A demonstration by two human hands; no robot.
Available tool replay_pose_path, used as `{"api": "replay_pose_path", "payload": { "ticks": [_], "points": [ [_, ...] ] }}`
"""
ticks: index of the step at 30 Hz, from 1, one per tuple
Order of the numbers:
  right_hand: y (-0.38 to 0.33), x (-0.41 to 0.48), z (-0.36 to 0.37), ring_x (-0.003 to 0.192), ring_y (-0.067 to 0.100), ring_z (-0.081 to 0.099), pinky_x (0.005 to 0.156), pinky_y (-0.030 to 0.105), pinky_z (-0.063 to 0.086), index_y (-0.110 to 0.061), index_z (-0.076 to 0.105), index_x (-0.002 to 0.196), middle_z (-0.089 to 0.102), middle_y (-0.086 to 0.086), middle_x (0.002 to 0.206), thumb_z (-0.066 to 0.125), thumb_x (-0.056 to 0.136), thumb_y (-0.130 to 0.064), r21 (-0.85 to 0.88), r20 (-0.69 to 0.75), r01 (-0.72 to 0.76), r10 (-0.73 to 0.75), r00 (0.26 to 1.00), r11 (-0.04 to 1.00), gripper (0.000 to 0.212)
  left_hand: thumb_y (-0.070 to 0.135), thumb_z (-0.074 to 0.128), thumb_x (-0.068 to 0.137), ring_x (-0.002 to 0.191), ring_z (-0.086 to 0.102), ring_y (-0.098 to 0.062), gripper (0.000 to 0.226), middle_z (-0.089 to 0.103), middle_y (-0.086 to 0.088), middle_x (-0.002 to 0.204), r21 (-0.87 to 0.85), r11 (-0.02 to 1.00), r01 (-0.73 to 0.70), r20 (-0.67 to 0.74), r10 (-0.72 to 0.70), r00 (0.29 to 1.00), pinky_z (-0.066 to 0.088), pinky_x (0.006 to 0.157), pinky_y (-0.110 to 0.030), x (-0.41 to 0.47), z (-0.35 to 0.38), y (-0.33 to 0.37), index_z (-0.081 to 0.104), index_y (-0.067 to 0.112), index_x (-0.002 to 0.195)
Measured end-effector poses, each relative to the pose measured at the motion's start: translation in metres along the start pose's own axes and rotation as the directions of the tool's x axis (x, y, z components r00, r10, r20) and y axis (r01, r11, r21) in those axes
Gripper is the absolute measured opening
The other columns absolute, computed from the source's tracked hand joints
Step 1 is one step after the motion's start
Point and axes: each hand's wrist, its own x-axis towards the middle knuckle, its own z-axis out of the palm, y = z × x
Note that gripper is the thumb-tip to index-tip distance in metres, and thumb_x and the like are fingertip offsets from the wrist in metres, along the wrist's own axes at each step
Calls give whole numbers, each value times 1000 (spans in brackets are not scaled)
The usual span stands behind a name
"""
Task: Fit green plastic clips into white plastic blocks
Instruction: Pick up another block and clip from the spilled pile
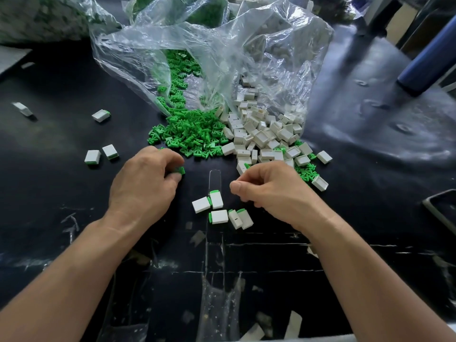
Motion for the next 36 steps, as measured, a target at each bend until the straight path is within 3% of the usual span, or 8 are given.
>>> {"api": "replay_pose_path", "payload": {
  "ticks": [7, 11, 14, 19, 26, 29, 32, 36],
  "points": [
    [6, 6, -16, 59, -1, 52, 67, 22, 46, -21, 66, 69, 59, -13, 62, 65, 84, -33, -64, -264, 5, -21, 964, 998, 19, 15, 69, 79, 83, 61, -26, 9, 65, -2, 85, -71, 997, -33, -27, 32, 999, 50, 79, -41, -4, 0, 1, 73, 19, 86],
    [9, 8, -22, 66, -1, 56, 68, 16, 45, -28, 63, 66, 61, -14, 66, 65, 84, -30, -99, -402, 27, -65, 913, 995, 18, 14, 70, 79, 80, 64, -23, 6, 70, 0, 82, -162, 986, -30, -36, 24, 999, 51, 79, -40, -5, 1, 4, 72, 18, 83],
    [7, 10, -13, 61, -5, 51, 61, 4, 40, -25, 69, 81, 57, -17, 68, 69, 81, -27, -139, -408, 88, -138, 902, 986, 2, 14, 69, 80, 82, 66, -21, 9, 71, 1, 83, -178, 984, -29, -29, 25, 999, 52, 81, -38, -5, 3, 5, 73, 18, 88],
    [7, 14, 8, 79, 9, 49, 77, 25, 40, -18, 65, 107, 51, -9, 86, 68, 80, -33, -356, -296, 131, -245, 923, 925, 31, 12, 71, 78, 77, 66, -16, 10, 69, 6, 77, -215, 974, -72, 8, 76, 997, 53, 79, -35, -8, 5, 8, 73, 18, 86],
    [10, 16, 10, 77, 12, 49, 80, 32, 45, -18, 63, 103, 50, -8, 84, 61, 84, -14, -379, -283, 138, -256, 924, 915, 19, 10, 70, 78, 70, 61, -13, 17, 62, 16, 72, -231, 966, -111, 36, 123, 992, 52, 74, -34, -6, 9, 7, 66, 26, 74],
    [10, 16, 7, 70, 7, 50, 75, 21, 45, -17, 64, 105, 54, -9, 79, 61, 84, -13, -251, -314, 166, -243, 918, 954, 22, 7, 71, 77, 66, 59, -2, 27, 66, 13, 68, -371, 926, -62, 62, 91, 994, 45, 66, -11, -6, 9, 8, 62, 31, 67],
    [5, 12, 5, 64, -3, 55, 66, 8, 44, -24, 67, 88, 59, -15, 72, 67, 81, -12, 33, -304, 210, -190, 933, 977, 13, 4, 71, 76, 65, 61, -1, 24, 70, 7, 76, -582, 813, 18, 121, 64, 991, 49, 65, -15, -6, 6, 13, 66, 27, 68],
    [-2, 7, 12, 67, 1, 62, 68, 20, 51, -27, 66, 77, 66, -11, 72, 70, 78, -8, 278, -202, 261, -209, 957, 924, 20, -1, 67, 73, 73, 67, -3, 18, 73, 5, 85, -786, 613, 78, 194, 125, 973, 50, 64, -13, -10, 3, 23, 66, 16, 71]
  ]
}}
